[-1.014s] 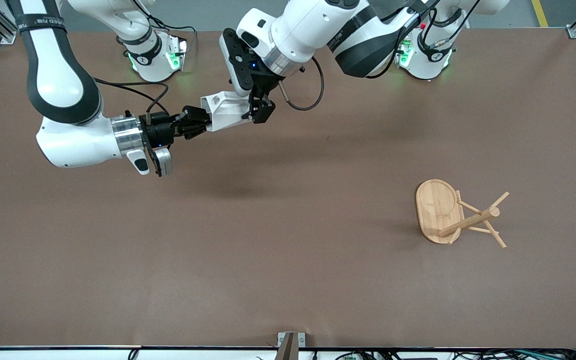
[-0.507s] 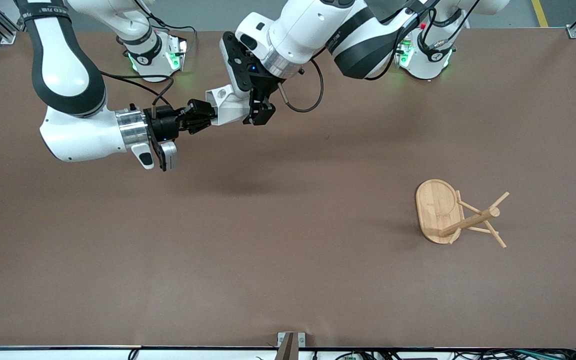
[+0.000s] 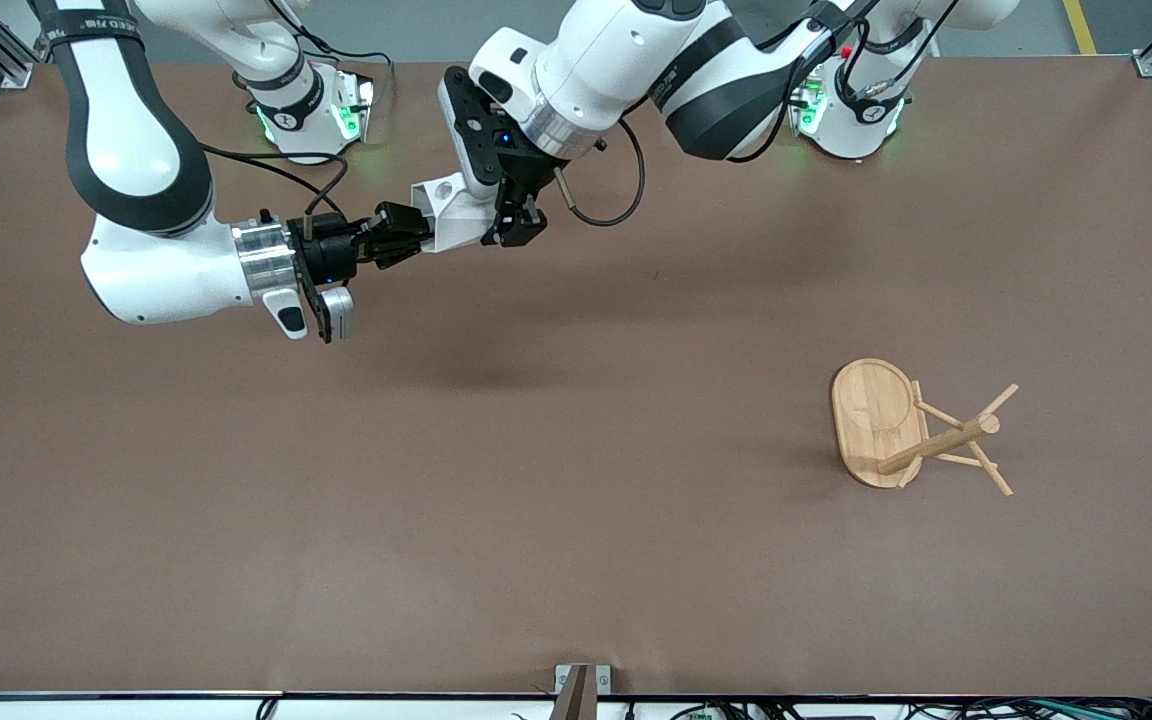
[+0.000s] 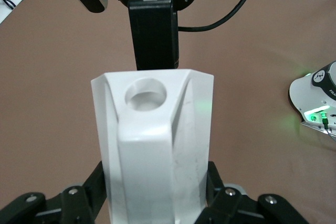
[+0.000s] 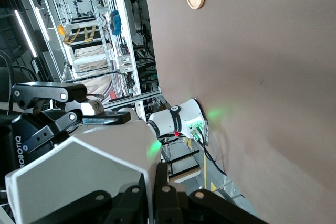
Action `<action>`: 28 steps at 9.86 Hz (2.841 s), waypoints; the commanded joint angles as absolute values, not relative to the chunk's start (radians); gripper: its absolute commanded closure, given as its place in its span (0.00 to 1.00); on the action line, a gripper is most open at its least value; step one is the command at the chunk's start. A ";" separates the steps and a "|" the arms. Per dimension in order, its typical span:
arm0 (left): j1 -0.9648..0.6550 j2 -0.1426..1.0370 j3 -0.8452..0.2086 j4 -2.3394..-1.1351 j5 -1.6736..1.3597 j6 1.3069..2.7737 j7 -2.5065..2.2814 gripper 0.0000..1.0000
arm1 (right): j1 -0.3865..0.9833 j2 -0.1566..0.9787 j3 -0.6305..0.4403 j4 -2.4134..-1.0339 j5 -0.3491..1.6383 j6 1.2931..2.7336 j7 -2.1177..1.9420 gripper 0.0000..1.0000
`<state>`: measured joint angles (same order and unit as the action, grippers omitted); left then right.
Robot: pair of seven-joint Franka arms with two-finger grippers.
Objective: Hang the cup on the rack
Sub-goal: 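Open the right gripper and withdraw it while the left gripper carries the cup, then move the cup with the left gripper over the wooden rack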
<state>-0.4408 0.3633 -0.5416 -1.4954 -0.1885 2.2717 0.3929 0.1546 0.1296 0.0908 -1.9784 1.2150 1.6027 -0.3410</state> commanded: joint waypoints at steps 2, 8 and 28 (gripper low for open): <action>-0.442 0.388 -0.537 -1.517 -0.164 2.253 0.403 1.00 | 0.167 0.091 0.091 -1.967 1.233 1.589 -0.215 0.01; -0.437 0.387 -0.529 -1.516 -0.164 2.198 0.335 1.00 | 0.097 0.087 0.081 -1.870 0.993 1.580 -0.123 0.00; -0.051 0.141 -0.235 -1.934 -0.124 2.051 0.221 1.00 | -0.262 -0.031 0.084 -1.468 -0.005 1.394 0.137 0.00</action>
